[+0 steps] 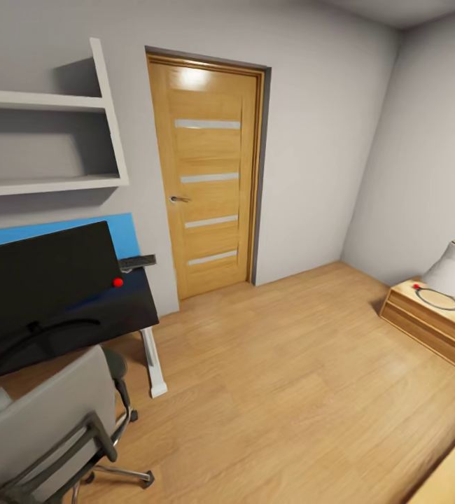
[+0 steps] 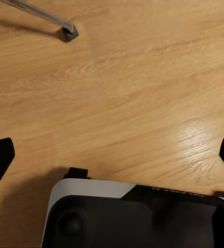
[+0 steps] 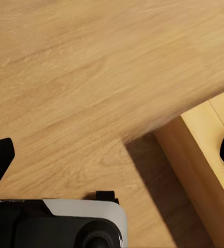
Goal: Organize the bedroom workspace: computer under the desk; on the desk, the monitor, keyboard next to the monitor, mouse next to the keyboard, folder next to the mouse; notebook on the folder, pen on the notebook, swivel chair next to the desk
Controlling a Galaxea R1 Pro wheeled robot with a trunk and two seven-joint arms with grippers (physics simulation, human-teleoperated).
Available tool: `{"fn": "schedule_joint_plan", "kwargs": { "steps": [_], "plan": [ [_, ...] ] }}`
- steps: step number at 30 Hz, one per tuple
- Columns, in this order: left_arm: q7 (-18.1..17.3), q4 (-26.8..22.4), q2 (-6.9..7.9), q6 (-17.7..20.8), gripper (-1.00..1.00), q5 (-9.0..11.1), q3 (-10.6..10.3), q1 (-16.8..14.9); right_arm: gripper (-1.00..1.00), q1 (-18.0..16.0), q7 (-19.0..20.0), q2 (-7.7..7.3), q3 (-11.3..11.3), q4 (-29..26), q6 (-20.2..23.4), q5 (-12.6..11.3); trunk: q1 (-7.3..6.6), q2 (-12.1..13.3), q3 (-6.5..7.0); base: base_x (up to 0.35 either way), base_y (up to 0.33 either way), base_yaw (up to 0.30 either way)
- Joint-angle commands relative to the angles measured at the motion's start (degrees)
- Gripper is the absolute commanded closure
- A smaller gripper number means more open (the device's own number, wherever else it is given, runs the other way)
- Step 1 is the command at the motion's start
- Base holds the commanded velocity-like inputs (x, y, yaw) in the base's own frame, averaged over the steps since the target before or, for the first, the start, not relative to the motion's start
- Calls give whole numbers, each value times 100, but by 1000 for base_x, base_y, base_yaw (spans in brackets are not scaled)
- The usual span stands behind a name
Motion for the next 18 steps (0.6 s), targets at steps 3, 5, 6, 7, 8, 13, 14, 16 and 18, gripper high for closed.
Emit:
{"fn": "schedule_joint_plan", "kwargs": {
  "steps": [3, 5, 6, 7, 8, 13, 14, 16, 18],
  "plan": [
    [-8, 1, 0, -15, -100, 45, 13, -3, -100, -5, -2, 0, 1, 5, -19, -4, 5, -7, -21, 322, 72, -259],
    [-8, 1, 2, -15, -100, 47, 13, -3, -100, -5, -2, 0, 1, 5, -19, -4, 5, -7, -29, 321, 134, -259],
    [-8, 1, 3, -15, -100, 47, 14, -3, -100, -5, -2, 0, 2, 5, -19, -4, 5, -7, -34, 320, 153, -259],
    [-8, 1, 3, -15, -100, 47, 14, -3, -100, -5, -2, 0, 2, 5, -19, -4, 5, -7, -38, 320, 160, -259],
    [-8, 1, 1, -15, -100, 48, 14, -3, -100, -5, -2, 0, 2, 5, -19, -4, 5, -7, -43, 320, 173, -259],
    [-8, 1, 2, -15, -100, 41, 18, -3, -100, -5, -2, 0, 2, 7, -19, 2, 5, -7, -69, 320, 56, -255],
    [-8, 1, 3, -15, -100, 42, 19, -3, -100, -5, -2, 0, 2, 9, -19, 3, 5, -7, -74, 320, 14, -251],
    [-8, 1, 1, -15, -100, 40, 21, -3, -100, -5, -1, 0, 2, 11, -19, 4, 5, -7, -85, 320, 8, -251],
    [-8, 1, -1, -15, -100, 40, 21, -3, -100, -5, -2, 0, 2, 12, -22, 4, 5, -7, -96, 320, 5, -251]
  ]
}}
